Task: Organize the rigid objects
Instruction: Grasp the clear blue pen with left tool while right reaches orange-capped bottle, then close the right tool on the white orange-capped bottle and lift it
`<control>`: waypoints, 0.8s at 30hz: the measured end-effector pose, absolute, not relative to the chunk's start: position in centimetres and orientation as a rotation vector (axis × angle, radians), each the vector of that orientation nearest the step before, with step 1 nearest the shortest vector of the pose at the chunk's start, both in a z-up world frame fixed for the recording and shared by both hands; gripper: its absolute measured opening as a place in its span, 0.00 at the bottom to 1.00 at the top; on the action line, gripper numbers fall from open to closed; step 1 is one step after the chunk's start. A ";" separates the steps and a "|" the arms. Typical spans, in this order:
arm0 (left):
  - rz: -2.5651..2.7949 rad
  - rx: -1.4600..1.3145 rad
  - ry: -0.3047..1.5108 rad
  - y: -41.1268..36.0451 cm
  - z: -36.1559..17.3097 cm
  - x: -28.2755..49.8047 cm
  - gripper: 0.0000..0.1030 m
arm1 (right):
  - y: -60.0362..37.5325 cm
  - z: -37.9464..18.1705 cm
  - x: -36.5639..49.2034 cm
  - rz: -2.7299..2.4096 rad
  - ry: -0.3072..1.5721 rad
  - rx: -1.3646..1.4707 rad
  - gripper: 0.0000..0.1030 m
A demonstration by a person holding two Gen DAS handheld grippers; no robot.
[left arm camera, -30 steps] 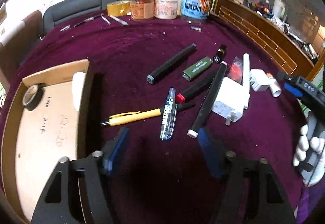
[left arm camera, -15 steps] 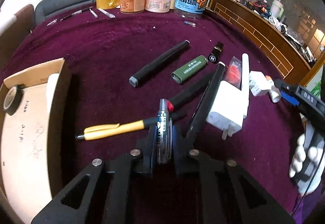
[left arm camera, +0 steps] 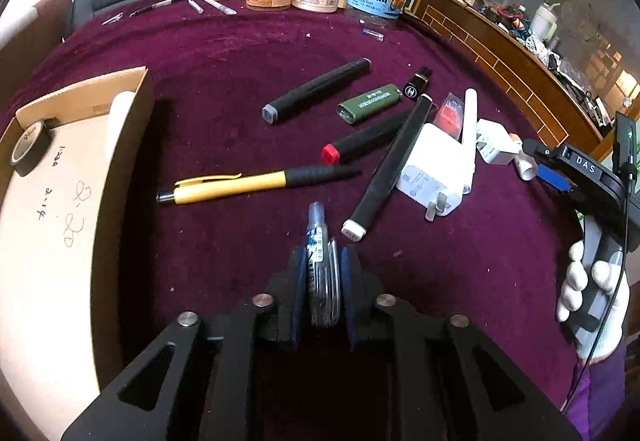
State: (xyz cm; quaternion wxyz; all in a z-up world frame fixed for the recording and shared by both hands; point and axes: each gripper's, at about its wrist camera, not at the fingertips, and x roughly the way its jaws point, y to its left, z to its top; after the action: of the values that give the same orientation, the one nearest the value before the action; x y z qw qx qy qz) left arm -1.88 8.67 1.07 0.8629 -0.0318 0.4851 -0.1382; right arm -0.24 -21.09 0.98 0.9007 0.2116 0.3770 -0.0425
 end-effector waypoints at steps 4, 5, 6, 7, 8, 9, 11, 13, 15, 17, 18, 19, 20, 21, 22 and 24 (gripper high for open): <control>-0.267 -0.033 0.976 8.1 0.9 -2.1 0.13 | -21.3 0.8 0.0 -0.085 0.788 0.450 0.61; -0.261 -0.034 0.974 8.2 0.9 -2.3 0.11 | -21.4 0.7 0.0 -0.083 0.787 0.453 0.62; -0.264 -0.049 0.977 8.4 0.9 -2.5 0.11 | -21.4 0.7 0.0 -0.082 0.787 0.454 0.62; -0.270 -0.083 0.980 8.8 1.1 -2.9 0.11 | -21.4 0.7 0.0 -0.079 0.786 0.455 0.63; -0.276 -0.112 0.977 9.2 1.4 -3.3 0.11 | -21.3 0.7 0.1 -0.077 0.786 0.456 0.64; -0.292 -0.155 0.967 9.9 2.0 -4.1 0.11 | -21.3 0.7 0.1 -0.076 0.785 0.457 0.64; -0.326 -0.222 0.943 11.1 3.1 -5.6 0.11 | -21.4 0.7 0.1 -0.072 0.783 0.462 0.64; -0.354 -0.276 0.916 12.2 4.2 -7.1 0.11 | -21.4 0.7 0.0 -0.071 0.781 0.466 0.64; -0.373 -0.323 0.884 13.2 5.2 -8.8 0.11 | -21.4 0.7 0.0 -0.069 0.780 0.469 0.65; -0.383 -0.361 0.847 14.2 6.1 -10.5 0.12 | -21.5 0.7 0.0 -0.059 0.778 0.477 0.68; -0.387 -0.372 0.831 14.6 6.4 -11.3 0.12 | -21.5 0.7 0.0 -0.053 0.777 0.480 0.69; -0.393 -0.378 0.818 14.9 6.7 -12.1 0.12 | -21.4 0.6 0.0 -0.048 0.776 0.483 0.70; -0.397 -0.381 0.812 15.1 6.8 -12.5 0.12 | -21.4 0.6 0.1 -0.045 0.775 0.485 0.71; -0.402 -0.383 0.809 15.4 7.0 -13.0 0.12 | -21.5 0.7 0.1 -0.042 0.775 0.488 0.72; -0.406 -0.384 0.810 15.6 7.0 -13.3 0.12 | -21.5 0.7 0.1 -0.041 0.778 0.488 0.72; -0.412 -0.387 0.812 16.0 7.1 -14.1 0.12 | -21.4 0.8 0.4 -0.039 0.798 0.481 0.72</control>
State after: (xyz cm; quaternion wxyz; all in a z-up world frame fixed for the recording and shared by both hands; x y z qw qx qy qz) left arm -14.06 15.96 7.12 0.8801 -0.1855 0.3898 -0.1978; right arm 0.35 -21.45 0.80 0.8932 0.2321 0.3846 -0.0190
